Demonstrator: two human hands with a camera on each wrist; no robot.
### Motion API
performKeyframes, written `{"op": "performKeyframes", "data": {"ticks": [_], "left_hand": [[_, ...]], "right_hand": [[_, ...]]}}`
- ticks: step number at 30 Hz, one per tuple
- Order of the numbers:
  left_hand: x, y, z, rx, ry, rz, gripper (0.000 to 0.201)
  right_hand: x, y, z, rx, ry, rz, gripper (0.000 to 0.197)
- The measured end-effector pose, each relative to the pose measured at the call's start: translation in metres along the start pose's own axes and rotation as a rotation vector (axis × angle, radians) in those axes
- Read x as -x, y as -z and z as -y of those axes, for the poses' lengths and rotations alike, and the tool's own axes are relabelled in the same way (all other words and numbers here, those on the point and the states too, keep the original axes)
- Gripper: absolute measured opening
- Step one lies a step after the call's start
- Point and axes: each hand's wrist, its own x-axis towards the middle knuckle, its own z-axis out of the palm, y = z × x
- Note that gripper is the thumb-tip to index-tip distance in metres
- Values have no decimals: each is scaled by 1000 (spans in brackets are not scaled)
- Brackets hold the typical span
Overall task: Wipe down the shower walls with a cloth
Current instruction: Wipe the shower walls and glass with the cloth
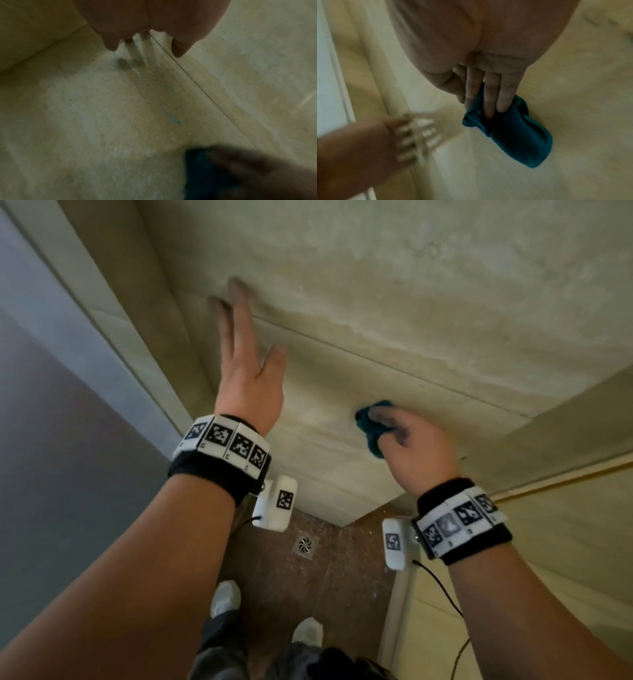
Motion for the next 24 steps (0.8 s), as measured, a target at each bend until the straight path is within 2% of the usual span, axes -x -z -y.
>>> {"op": "performKeyframes", "data": {"ticks": [3,5,7,9,13,14,15,17,22,24], "left_hand": [[-7,4,3,4,-12,55,94],[-7,9,9,-7,-23,82,101],[-6,16,16,-24,-41,109,104],[-6,25,22,-45,-44,124,106],[-5,47,36,-51,61,72,96],[-6,52,40,-49,85,48,94],[-6,56,45,-52,97,30,91],[-8,65,57,-82,119,12,87],[-11,71,73,-125,207,62,79],[-13,73,78,-118,208,66,77]], "right_hand": [[-1,33,50,-262,134,-213,46],[-7,45,77,-343,237,-333,45],[-13,37,91,-372,292,-353,45],[-23,7,91,-267,240,-234,48],[-40,-69,51,249,67,244,50],[-41,-77,46,293,2,337,51],[-41,-78,45,305,-41,358,51],[-41,-70,58,262,-11,216,48],[-49,-22,135,-91,243,-270,42],[-54,-28,147,-181,296,-315,43]]}}
